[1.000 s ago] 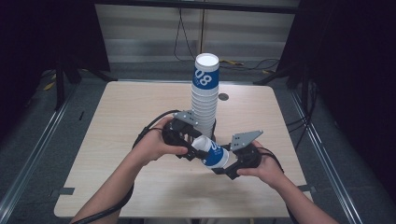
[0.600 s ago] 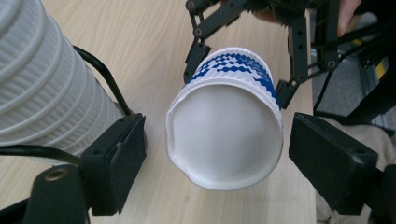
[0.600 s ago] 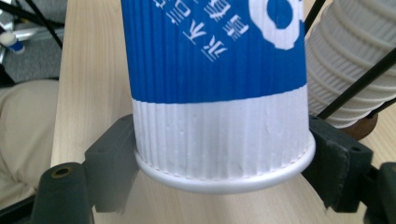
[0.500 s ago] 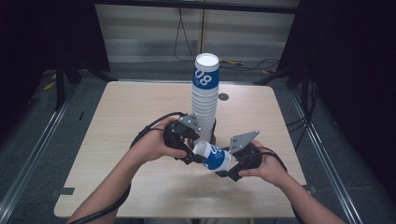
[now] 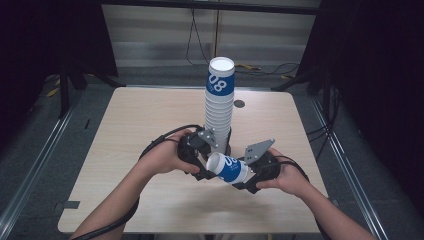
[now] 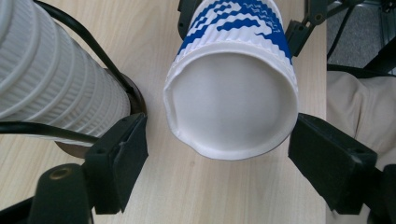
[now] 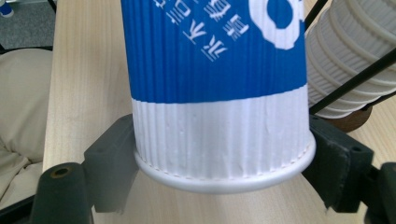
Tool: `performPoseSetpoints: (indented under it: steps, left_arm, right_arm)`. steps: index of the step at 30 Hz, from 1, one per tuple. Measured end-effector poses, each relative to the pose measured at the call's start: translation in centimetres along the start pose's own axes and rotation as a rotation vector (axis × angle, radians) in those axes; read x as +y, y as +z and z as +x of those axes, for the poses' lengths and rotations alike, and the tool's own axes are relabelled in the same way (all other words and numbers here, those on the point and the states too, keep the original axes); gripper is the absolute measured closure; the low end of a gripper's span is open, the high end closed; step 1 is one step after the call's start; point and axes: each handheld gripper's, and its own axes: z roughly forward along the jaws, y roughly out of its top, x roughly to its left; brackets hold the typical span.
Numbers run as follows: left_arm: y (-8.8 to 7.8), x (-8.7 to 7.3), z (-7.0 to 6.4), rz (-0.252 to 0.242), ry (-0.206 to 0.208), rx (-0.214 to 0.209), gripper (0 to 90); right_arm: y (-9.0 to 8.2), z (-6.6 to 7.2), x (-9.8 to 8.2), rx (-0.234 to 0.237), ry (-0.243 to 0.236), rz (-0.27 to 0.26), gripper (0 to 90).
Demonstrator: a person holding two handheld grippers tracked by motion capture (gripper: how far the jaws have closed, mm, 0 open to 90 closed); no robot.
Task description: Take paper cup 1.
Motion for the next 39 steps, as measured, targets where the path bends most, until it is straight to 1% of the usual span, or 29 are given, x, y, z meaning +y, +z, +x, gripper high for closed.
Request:
performPoseSetpoints:
  steps: [1,2,3,4,5,7,8,9,10,12,13,14,15,16,17,18,19,20,22,23,24,27,30,31,32,35,37,38,39]
  left_arm:
    - [0.0,0.1,0.0,0.003,0.01,0.0,19.9]
    - [0.1,0.1,0.0,0.004,0.005,0.0,20.0]
    - [0.2,0.1,0.0,0.015,0.007,0.0,19.9]
    - [0.2,0.1,-0.1,0.025,0.009,0.0,19.8]
    - [0.3,0.1,-0.1,0.03,0.014,0.003,19.8]
    - [0.5,0.1,-0.1,0.036,0.001,0.006,19.4]
    - [0.5,0.1,0.0,0.049,0.013,0.004,18.4]
    - [0.6,0.1,0.0,0.07,0.035,0.0,18.6]
    - [0.6,0.1,-0.1,0.077,0.034,0.002,18.7]
    - [0.8,0.2,-0.2,0.106,0.048,0.004,18.8]
    - [0.9,0.2,-0.3,0.107,0.044,0.006,18.8]
    - [0.9,0.2,-0.4,0.123,0.052,0.005,18.9]
    - [1.0,0.3,-0.4,0.129,0.062,0.01,19.0]
    - [1.1,0.3,-0.5,0.134,0.057,0.017,19.0]
    - [1.1,0.4,-0.5,0.148,0.062,0.013,19.0]
    - [1.2,0.4,-0.5,0.147,0.071,0.013,19.1]
    - [1.4,0.4,-0.5,0.139,0.056,0.008,19.1]
    - [1.4,0.4,-0.5,0.139,0.056,0.008,19.3]
    - [1.5,0.4,-0.5,0.153,0.072,0.008,19.4]
    - [1.6,0.4,-0.6,0.157,0.074,0.011,19.6]
    - [1.6,0.4,-0.6,0.164,0.065,0.011,19.6]
    - [1.7,0.5,-0.6,0.17,0.071,0.008,20.1]
    - [1.9,0.5,-0.6,0.169,0.066,0.006,22.3]
    - [1.9,0.6,-0.6,0.174,0.075,0.003,22.3]
    - [2.0,0.6,-0.6,0.176,0.071,0.002,22.5]
    - [2.2,0.7,-0.6,0.184,0.078,-0.01,23.4]
    - [2.3,0.7,-0.7,0.189,0.082,-0.011,23.8]
    - [2.4,0.7,-0.8,0.182,0.071,-0.014,23.8]
    - [2.4,0.7,-0.8,0.191,0.071,-0.021,24.0]
  right_arm:
    - [0.0,0.0,0.1,-0.002,-0.006,0.004,19.6]
    - [-0.1,0.0,0.1,-0.002,-0.009,0.009,19.6]
    - [-0.1,0.0,0.2,0.004,-0.002,0.014,19.6]
    - [0.0,0.0,0.2,0.006,-0.016,0.028,19.5]
    - [0.0,0.1,0.2,0.008,-0.019,0.032,19.6]
    - [0.1,0.1,0.2,0.009,-0.023,0.039,19.5]
    - [0.1,0.2,0.2,0.01,-0.023,0.043,19.5]
    - [0.1,0.1,0.3,0.012,-0.03,0.04,19.5]
    - [0.1,0.2,0.3,0.009,-0.021,0.045,19.5]
    - [0.1,0.1,0.4,0.009,-0.03,0.034,19.5]
    - [0.1,0.1,0.4,0.009,-0.026,0.033,19.5]
    - [0.2,0.1,0.4,0.016,-0.031,0.034,19.5]
    - [0.3,0.2,0.4,0.012,-0.034,0.042,19.5]
    - [0.3,0.2,0.4,0.011,-0.037,0.045,19.5]
    - [0.3,0.2,0.5,0.015,-0.039,0.046,19.5]
    - [0.3,0.2,0.6,0.016,-0.04,0.047,19.5]
    - [0.2,0.3,0.7,0.014,-0.044,0.045,19.5]
    - [0.2,0.3,0.7,0.014,-0.044,0.045,19.5]
    - [0.3,0.4,0.7,0.015,-0.04,0.054,19.5]
    - [0.3,0.3,0.7,0.016,-0.053,0.054,19.5]
    - [0.4,0.4,0.7,0.021,-0.046,0.06,19.5]
    - [0.4,0.4,0.6,0.023,-0.053,0.063,19.5]
    - [0.4,0.4,0.7,0.023,-0.058,0.071,19.4]
    - [0.5,0.4,0.7,0.024,-0.063,0.073,19.4]
    - [0.5,0.4,0.7,0.024,-0.065,0.074,19.4]
    - [0.6,0.5,0.8,0.026,-0.062,0.082,19.4]
    - [0.6,0.5,0.8,0.027,-0.074,0.084,19.4]
    - [0.6,0.5,0.8,0.029,-0.068,0.091,19.4]
    - [0.6,0.4,0.8,0.029,-0.078,0.09,19.4]
